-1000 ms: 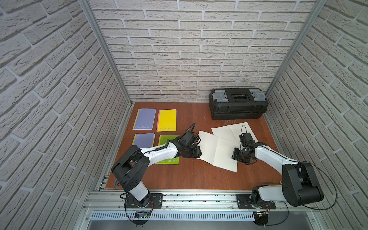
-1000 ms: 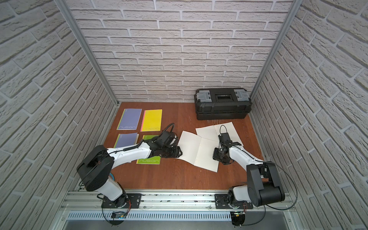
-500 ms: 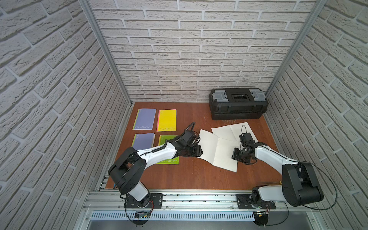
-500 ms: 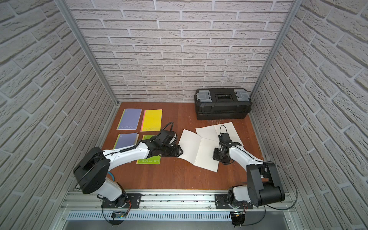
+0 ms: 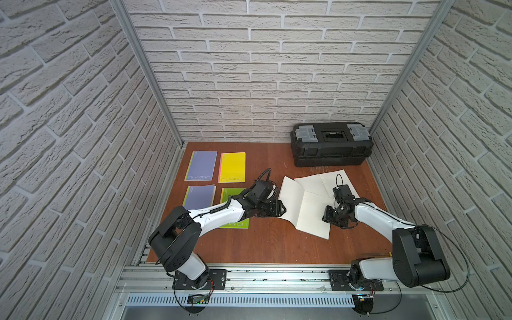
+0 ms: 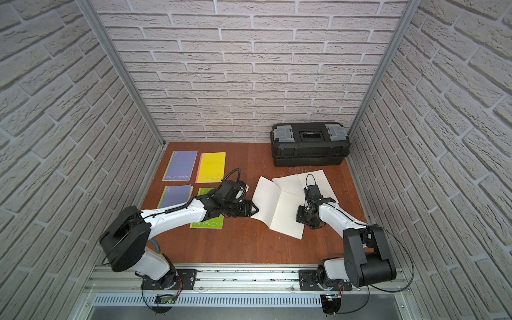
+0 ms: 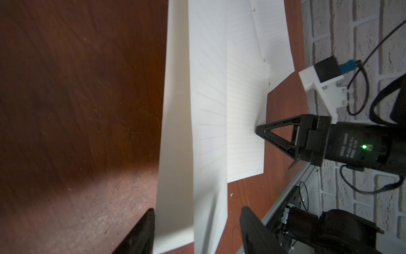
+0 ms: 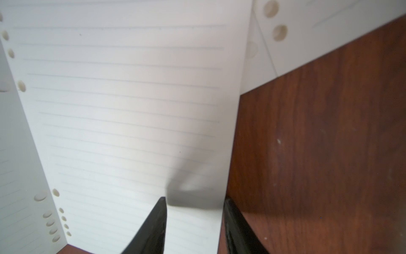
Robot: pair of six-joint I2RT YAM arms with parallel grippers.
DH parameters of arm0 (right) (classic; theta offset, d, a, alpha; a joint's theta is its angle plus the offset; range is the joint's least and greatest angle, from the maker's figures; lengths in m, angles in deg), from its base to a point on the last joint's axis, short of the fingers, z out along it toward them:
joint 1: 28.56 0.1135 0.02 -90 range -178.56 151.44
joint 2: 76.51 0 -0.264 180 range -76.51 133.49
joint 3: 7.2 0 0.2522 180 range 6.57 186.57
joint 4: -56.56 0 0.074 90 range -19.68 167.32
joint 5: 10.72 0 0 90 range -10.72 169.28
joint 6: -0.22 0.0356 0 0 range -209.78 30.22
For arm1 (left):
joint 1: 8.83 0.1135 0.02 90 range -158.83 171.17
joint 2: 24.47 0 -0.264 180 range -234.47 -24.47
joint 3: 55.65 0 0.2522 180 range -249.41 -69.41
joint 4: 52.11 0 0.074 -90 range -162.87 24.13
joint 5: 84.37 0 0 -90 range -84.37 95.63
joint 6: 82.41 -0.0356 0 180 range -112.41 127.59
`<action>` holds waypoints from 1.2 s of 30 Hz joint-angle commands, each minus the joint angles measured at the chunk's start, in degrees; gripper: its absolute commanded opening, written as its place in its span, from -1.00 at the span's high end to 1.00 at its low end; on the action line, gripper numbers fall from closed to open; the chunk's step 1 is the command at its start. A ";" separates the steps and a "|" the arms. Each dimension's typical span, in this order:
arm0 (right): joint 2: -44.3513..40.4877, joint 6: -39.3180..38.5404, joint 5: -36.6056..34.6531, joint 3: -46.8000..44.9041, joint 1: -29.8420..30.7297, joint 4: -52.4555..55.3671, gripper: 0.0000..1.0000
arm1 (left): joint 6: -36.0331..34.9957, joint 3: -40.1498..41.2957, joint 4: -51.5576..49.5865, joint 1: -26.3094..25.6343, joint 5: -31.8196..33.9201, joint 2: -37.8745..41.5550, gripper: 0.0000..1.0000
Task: Close the notebook
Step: Close the notebook at the center of the board.
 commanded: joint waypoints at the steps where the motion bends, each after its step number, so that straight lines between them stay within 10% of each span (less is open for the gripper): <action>1: 0.58 -0.37 1.69 -0.65 -0.16 -0.61 0.14 | 0.43 -0.17 3.59 -0.39 -2.08 1.28 -0.24; 17: 0.70 -0.45 1.70 -0.65 -0.16 -0.63 0.15 | -2.34 -6.33 0.85 0.45 -3.42 -0.97 -0.22; 36: 0.70 -0.45 1.65 -0.65 -0.19 -0.61 0.15 | -5.58 -10.81 -3.24 1.59 -2.25 -8.09 0.68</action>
